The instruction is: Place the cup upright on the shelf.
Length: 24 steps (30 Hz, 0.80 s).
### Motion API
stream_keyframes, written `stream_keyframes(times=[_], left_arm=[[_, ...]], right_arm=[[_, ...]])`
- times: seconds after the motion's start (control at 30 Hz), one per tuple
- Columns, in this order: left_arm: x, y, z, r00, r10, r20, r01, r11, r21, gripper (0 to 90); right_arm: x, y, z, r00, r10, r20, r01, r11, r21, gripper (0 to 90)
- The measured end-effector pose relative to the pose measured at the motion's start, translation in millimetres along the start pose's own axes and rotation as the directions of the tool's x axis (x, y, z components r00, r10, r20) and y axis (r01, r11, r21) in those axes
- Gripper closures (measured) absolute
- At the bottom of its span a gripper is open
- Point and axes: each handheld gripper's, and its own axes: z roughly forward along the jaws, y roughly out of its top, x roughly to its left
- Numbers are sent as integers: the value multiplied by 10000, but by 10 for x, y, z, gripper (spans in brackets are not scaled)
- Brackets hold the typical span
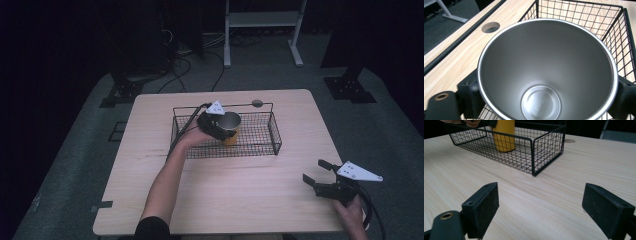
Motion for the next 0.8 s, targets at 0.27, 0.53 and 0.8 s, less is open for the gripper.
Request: stream_keyframes(times=[0.27, 0.53, 0.8], left_arm=[[-3, 33, -48, 9999, -99, -124, 96, 9997, -233, 23], [-10, 69, -96, 9998, -36, -210, 28, 9991, -425, 16], [-16, 115, -152, 9995, 6, -308, -26, 9979, -651, 16]], right_arm=[[0, 0, 0, 10000, -1, -7, 1, 10000, 2, 130], [0, 0, 2, 10000, -24, 7, 24, 10000, 9, 130], [-1, -1, 1, 10000, -49, -15, 49, 10000, 12, 130]])
